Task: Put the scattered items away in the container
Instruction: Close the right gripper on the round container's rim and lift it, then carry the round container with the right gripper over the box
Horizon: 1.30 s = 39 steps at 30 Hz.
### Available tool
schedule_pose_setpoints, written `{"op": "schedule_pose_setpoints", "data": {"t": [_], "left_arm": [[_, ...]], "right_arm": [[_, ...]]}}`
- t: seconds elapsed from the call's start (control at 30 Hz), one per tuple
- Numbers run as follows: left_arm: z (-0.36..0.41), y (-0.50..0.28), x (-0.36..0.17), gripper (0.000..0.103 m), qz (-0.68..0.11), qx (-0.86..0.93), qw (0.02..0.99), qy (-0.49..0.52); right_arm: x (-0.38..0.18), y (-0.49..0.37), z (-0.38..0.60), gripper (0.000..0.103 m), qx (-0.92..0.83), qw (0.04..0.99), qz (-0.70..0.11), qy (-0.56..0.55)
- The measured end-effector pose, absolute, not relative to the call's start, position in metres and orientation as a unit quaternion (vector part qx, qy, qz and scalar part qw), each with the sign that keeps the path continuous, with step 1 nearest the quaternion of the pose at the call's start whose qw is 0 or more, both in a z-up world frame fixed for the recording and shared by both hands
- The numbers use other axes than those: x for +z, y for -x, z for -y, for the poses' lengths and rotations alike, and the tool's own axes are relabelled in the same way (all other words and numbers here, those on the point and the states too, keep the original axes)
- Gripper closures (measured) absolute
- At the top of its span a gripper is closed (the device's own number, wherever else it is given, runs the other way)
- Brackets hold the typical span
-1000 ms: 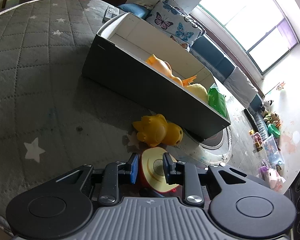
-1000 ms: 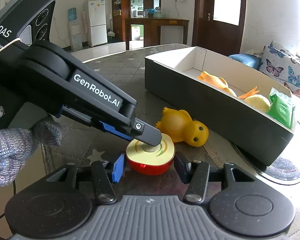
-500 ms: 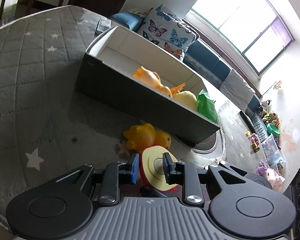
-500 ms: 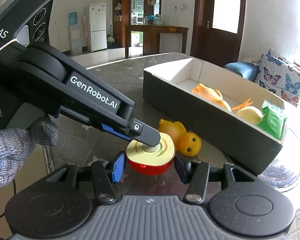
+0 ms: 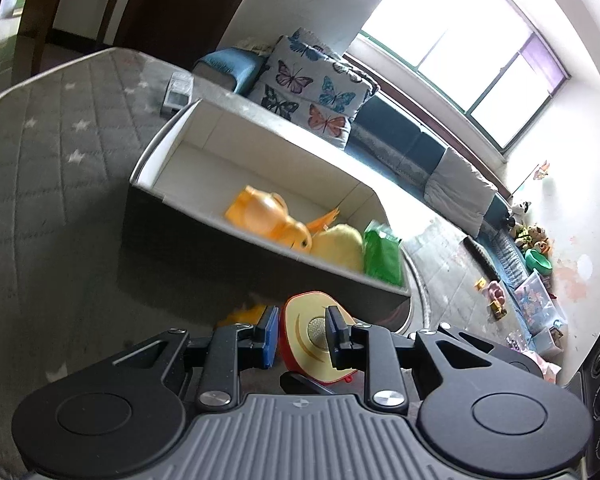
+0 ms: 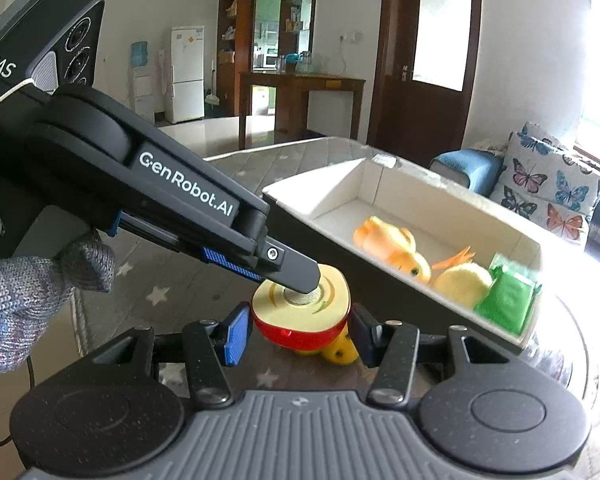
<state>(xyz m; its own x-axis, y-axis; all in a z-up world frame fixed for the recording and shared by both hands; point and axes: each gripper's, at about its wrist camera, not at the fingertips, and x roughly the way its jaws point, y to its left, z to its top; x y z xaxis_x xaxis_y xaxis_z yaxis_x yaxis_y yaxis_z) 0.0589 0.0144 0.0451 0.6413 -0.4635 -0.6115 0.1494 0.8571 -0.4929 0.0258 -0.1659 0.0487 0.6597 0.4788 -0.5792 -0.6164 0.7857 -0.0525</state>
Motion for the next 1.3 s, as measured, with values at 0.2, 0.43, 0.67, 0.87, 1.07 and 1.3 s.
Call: {"op": "schedule_pose_setpoints", "data": {"t": [0.2,0.43,0.67,0.87,1.07,1.3], "left_arm": [[-0.01,-0.081,0.061,0.076,-0.376,-0.18,0.888,0.195],[-0.001,-0.113,0.074,0.079,-0.371,-0.181,0.893,0.181],[0.003,-0.15,0.068,0.079,-0.38,-0.177,0.892,0.172],[0.001,-0.173,0.051,0.079,-0.397,-0.168,0.885,0.175],[-0.009,-0.186,0.035,0.079,-0.413,-0.159,0.878,0.185],[-0.015,-0.193,0.03,0.079,-0.413,-0.154,0.877,0.193]], "right_arm": [[0.064,-0.045,0.168,0.05,0.292,0.91,-0.267,0.123],[0.071,-0.078,0.169,0.05,0.279,0.915,-0.262,0.124],[0.064,-0.115,0.166,0.05,0.268,0.916,-0.274,0.118],[0.049,-0.142,0.162,0.05,0.267,0.91,-0.299,0.108],[0.036,-0.151,0.154,0.05,0.273,0.903,-0.316,0.102],[0.033,-0.155,0.15,0.05,0.278,0.901,-0.32,0.094]]}}
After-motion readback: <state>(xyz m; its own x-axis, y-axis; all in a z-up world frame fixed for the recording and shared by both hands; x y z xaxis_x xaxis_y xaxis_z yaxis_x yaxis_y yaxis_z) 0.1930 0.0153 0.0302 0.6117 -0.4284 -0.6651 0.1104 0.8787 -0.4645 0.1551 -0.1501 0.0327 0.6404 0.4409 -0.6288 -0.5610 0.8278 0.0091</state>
